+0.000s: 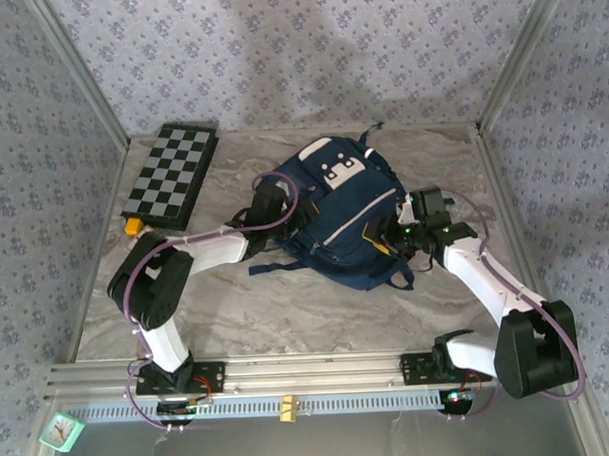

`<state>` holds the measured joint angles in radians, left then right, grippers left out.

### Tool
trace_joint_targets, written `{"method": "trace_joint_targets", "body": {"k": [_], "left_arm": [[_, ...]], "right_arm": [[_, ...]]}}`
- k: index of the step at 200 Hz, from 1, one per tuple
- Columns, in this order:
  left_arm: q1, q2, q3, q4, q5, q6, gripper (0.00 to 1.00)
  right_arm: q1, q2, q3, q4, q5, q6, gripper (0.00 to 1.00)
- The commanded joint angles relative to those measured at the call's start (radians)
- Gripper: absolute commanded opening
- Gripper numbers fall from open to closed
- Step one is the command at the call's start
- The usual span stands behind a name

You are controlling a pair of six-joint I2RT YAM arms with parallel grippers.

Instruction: Pack the student bag

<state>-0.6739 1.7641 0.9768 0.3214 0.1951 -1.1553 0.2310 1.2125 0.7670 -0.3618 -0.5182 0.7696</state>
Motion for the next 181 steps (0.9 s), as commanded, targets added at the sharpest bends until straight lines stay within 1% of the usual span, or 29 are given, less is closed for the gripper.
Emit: {"method": "trace_joint_targets", "body": {"k": [1, 22, 46, 53, 56, 67, 77, 93, 108, 121, 130, 137, 152, 161, 181], "left_arm": [[-0.035, 0.019, 0.057, 0.073, 0.036, -0.011, 0.26], [-0.04, 0.001, 0.044, 0.004, -0.012, -0.004, 0.11], [-0.051, -0.048, 0.004, 0.004, -0.015, -0.015, 0.0], [-0.059, -0.07, -0.009, -0.003, -0.031, -0.017, 0.0], [-0.067, -0.081, -0.017, -0.006, -0.041, -0.017, 0.0], [-0.099, -0.115, -0.033, -0.026, -0.086, -0.022, 0.0], [-0.129, -0.136, -0.035, -0.055, -0.124, -0.027, 0.0], [-0.162, -0.151, -0.024, -0.093, -0.154, -0.028, 0.0], [-0.168, -0.139, -0.001, -0.125, -0.168, -0.025, 0.0], [-0.164, -0.124, 0.015, -0.14, -0.17, -0.039, 0.0], [-0.165, -0.118, 0.021, -0.136, -0.175, -0.039, 0.0], [-0.165, -0.116, 0.029, -0.144, -0.183, -0.042, 0.0], [-0.165, -0.115, 0.045, -0.173, -0.198, -0.046, 0.0], [-0.165, -0.111, 0.046, -0.176, -0.202, -0.057, 0.0], [-0.165, -0.098, 0.039, -0.126, -0.189, -0.085, 0.0]], "right_arm": [[-0.015, 0.033, 0.008, 0.019, -0.018, -0.018, 0.43], [-0.04, 0.074, 0.052, -0.01, -0.01, -0.069, 0.42], [-0.072, 0.124, 0.11, -0.044, 0.015, -0.132, 0.43], [-0.081, 0.142, 0.13, -0.055, 0.02, -0.132, 0.44], [-0.086, 0.15, 0.139, -0.059, 0.02, -0.165, 0.44], [-0.099, 0.181, 0.184, -0.081, 0.03, -0.2, 0.44], [-0.102, 0.203, 0.225, -0.109, 0.068, -0.23, 0.46], [-0.099, 0.226, 0.287, -0.164, 0.118, -0.278, 0.51], [-0.085, 0.218, 0.329, -0.233, 0.168, -0.304, 0.56], [-0.054, 0.168, 0.328, -0.305, 0.25, -0.313, 0.6], [-0.012, 0.122, 0.314, -0.348, 0.315, -0.314, 0.63], [0.022, 0.077, 0.301, -0.383, 0.388, -0.302, 0.65], [0.098, -0.006, 0.267, -0.464, 0.511, -0.268, 0.68], [0.147, -0.054, 0.235, -0.48, 0.549, -0.234, 0.68], [0.304, -0.119, 0.154, -0.459, 0.601, -0.12, 0.68]]}}
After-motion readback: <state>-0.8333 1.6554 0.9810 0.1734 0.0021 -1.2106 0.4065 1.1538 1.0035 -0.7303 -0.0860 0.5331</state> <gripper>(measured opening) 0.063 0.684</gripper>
